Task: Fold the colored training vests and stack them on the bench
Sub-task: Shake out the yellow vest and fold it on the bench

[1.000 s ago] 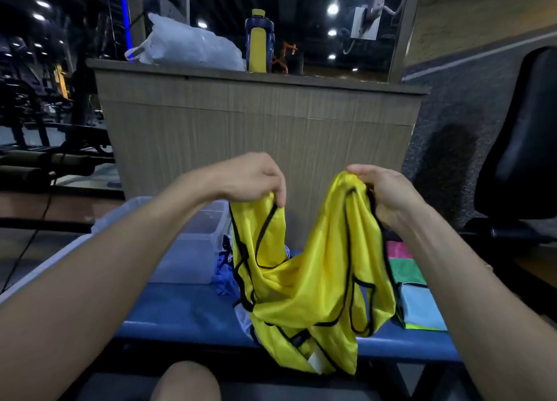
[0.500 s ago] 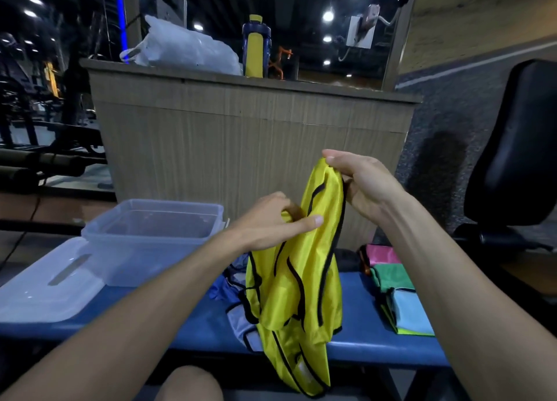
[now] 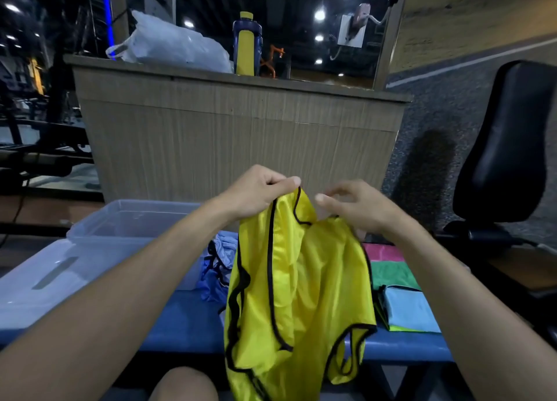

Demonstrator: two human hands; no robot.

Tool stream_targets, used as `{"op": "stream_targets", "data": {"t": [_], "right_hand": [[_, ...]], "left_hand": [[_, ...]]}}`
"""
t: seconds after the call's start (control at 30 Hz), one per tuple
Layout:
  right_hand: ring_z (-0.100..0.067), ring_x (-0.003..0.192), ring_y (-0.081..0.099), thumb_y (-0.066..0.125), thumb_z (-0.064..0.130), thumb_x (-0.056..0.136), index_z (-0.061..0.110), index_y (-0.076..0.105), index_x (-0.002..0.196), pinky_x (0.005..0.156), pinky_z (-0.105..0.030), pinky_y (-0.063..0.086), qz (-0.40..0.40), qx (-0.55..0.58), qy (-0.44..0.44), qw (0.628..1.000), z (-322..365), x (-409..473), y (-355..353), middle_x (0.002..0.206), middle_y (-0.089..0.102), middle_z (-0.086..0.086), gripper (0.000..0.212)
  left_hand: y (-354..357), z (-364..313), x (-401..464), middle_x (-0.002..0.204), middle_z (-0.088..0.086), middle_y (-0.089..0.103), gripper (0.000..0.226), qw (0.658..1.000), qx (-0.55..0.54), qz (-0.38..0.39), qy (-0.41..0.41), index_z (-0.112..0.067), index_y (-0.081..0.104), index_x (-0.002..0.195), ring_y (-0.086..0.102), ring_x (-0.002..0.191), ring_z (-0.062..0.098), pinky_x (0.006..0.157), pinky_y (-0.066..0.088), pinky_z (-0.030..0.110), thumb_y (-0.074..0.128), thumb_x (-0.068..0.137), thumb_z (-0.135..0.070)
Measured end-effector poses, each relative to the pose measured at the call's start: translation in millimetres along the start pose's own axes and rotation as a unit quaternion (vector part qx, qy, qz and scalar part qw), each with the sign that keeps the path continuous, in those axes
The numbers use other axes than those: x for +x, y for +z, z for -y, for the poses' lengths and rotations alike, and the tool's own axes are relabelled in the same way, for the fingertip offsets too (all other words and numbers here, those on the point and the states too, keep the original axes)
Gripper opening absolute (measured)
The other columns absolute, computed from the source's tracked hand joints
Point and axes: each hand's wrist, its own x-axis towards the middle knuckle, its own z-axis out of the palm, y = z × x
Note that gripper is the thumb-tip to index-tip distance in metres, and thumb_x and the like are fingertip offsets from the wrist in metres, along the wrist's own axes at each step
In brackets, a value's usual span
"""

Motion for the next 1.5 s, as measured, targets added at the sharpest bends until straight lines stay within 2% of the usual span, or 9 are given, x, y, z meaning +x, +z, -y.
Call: {"op": "stream_targets", "data": {"t": [0.2,0.3,0.5,0.6,0.73,1.07,1.27,1.4,1.5], "right_hand": [[-0.012,0.111,0.068,0.075,0.025,0.091,0.012,0.064,0.128,0.096,-0.03,0.055,0.07,0.271,-0.137,0.95,32,-6,11,0.119,0.073,-0.004,0.041],[-0.018,0.082,0.067,0.076,0.032,0.09,0.008,0.072,0.1,0.075,-0.04,0.053,0.033,0.239,-0.144,0.96,28,0,8,0.092,0.074,-0.007,0.025],[-0.018,0.067,0.057,0.072,0.03,0.093,0.009,0.063,0.078,0.065,-0.036,0.042,-0.085,0.291,-0.118,0.946,31,10,1,0.072,0.064,-0.011,0.026],[-0.017,0.065,0.056,0.072,0.032,0.089,0.018,0.064,0.074,0.064,-0.035,0.042,-0.155,0.319,-0.074,0.932,36,17,-3,0.07,0.063,-0.004,0.022],[-0.007,0.056,0.049,0.074,0.033,0.087,0.017,0.064,0.069,0.057,-0.028,0.037,-0.178,0.227,-0.07,0.955,49,22,1,0.061,0.058,0.007,0.026],[-0.006,0.063,0.046,0.069,0.03,0.095,0.006,0.065,0.08,0.06,-0.029,0.034,-0.277,0.261,-0.059,0.923,22,20,-19,0.067,0.054,0.002,0.028],[-0.008,0.065,0.049,0.065,0.031,0.09,0.012,0.064,0.073,0.066,-0.033,0.037,-0.383,0.267,0.083,0.88,-39,15,-20,0.065,0.055,0.003,0.026],[-0.027,0.082,0.065,0.064,0.024,0.092,0.008,0.07,0.077,0.072,-0.037,0.048,-0.205,0.108,0.169,0.958,-63,-2,6,0.077,0.07,-0.008,0.023],[-0.024,0.106,0.07,0.071,0.021,0.093,0.016,0.073,0.114,0.09,-0.035,0.053,0.057,0.341,0.109,0.932,-33,-19,27,0.11,0.075,-0.004,0.022]], "left_hand": [[-4,-23,4,0.066,0.001,0.056,0.049,0.997,0.015,0.052,0.049,-0.006,0.066,0.071,0.049,0.064,0.011,0.063,0.039,0.025,0.057,0.101,-0.043],[-11,-16,-1,0.081,0.021,0.064,0.054,0.997,-0.001,0.059,0.04,0.004,0.068,0.09,0.054,0.074,0.023,0.07,0.042,0.038,0.056,0.1,-0.047],[-11,-3,-16,0.091,-0.003,0.069,0.033,0.997,-0.001,0.077,0.023,-0.002,0.071,0.093,0.063,0.084,0.006,0.08,0.045,0.02,0.063,0.1,-0.033],[-3,10,-22,0.102,-0.01,0.072,0.041,0.995,0.045,0.084,0.012,-0.02,0.077,0.098,0.066,0.101,0.005,0.094,0.047,0.028,0.062,0.093,-0.058],[20,23,-24,0.083,-0.013,0.068,0.046,0.992,0.124,0.02,0.013,-0.028,0.071,0.078,0.063,0.082,0.001,0.075,0.046,0.03,0.063,0.077,-0.073],[26,42,-23,0.062,-0.012,0.044,0.046,0.995,0.096,-0.014,0.012,-0.013,0.041,0.058,0.041,0.057,0.005,0.062,0.031,0.034,0.062,0.098,-0.024],[1,56,-27,0.085,0.005,0.065,0.04,0.998,0.056,-0.022,0.012,0.0,0.066,0.077,0.058,0.074,0.017,0.074,0.044,0.039,0.058,0.103,-0.03],[-19,37,-22,0.086,-0.01,0.068,0.02,0.998,0.041,-0.02,0.038,-0.014,0.075,0.086,0.063,0.082,0.006,0.078,0.048,0.029,0.067,0.098,-0.028],[-28,12,-12,0.087,-0.015,0.068,0.012,0.993,0.082,0.029,0.08,-0.019,0.076,0.09,0.065,0.084,0.003,0.078,0.049,0.022,0.073,0.092,-0.031]]}}
